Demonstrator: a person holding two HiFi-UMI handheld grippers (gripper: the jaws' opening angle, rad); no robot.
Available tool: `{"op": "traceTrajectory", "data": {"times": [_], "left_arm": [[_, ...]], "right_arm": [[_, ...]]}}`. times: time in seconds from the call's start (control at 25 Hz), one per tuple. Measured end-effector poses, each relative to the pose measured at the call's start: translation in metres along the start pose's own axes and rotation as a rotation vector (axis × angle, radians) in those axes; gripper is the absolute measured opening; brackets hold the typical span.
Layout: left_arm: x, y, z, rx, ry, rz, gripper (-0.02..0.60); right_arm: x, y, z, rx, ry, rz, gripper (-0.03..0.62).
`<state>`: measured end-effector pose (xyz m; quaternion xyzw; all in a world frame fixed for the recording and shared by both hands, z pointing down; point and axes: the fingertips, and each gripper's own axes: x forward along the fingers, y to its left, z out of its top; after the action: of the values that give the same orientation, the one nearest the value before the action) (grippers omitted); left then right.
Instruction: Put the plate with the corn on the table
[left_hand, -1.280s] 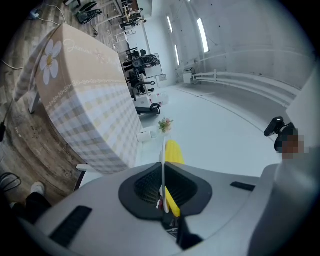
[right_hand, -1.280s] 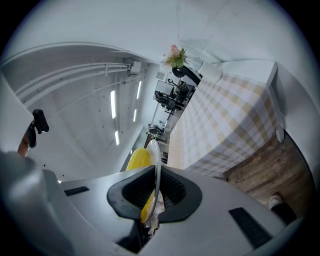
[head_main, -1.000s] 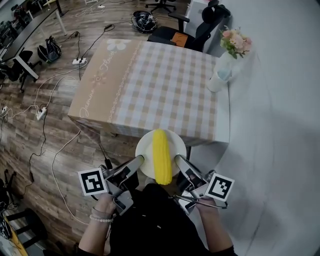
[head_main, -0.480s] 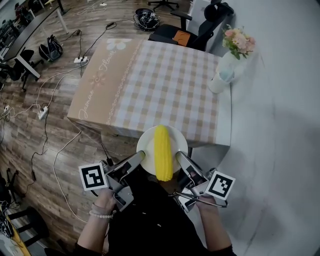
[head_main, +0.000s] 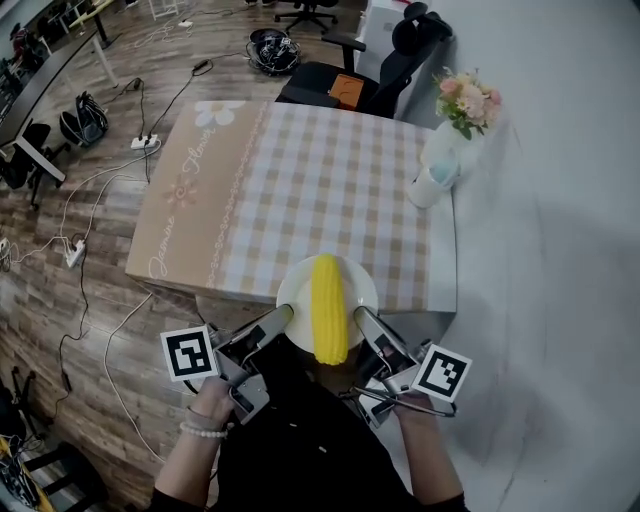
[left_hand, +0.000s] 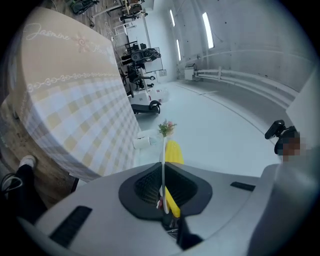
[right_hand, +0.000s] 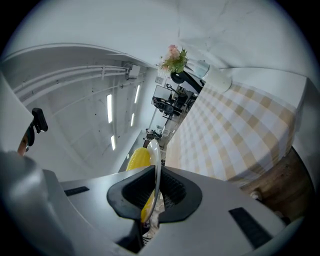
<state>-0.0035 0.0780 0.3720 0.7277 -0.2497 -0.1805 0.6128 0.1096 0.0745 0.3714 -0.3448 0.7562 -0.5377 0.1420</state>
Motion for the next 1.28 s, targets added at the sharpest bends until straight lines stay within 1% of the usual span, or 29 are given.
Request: {"op": "traceTrajectory", "data": {"times": [0.16, 0.48, 0.76, 0.96, 1.04, 1.28], "left_arm": [[0.000, 0.004, 0.023, 0.008, 0.023, -0.008, 0.021], [0.019, 0.017, 0.084, 0.014, 0.067, -0.014, 0.021], [0.029, 0.036, 0.125, 0.029, 0.116, -0.006, 0.021], [0.035, 0.039, 0.145, 0.027, 0.138, -0.023, 0.021], [0.036, 0.039, 0.147, 0.015, 0.141, -0.026, 0.021], [0.037, 0.042, 0.158, 0.002, 0.123, -0.032, 0.021]], "right_arm": [[0.020, 0.002, 0.004, -0.001, -0.014, -0.013, 0.048], [0.075, -0.004, 0.030, 0.011, -0.038, -0.036, 0.049], [0.114, -0.015, 0.041, 0.034, -0.069, -0.056, 0.048], [0.130, -0.014, 0.050, 0.032, -0.085, -0.075, 0.048], [0.132, -0.013, 0.051, 0.041, -0.089, -0.082, 0.048], [0.143, -0.009, 0.059, 0.003, -0.069, -0.088, 0.048]]}}
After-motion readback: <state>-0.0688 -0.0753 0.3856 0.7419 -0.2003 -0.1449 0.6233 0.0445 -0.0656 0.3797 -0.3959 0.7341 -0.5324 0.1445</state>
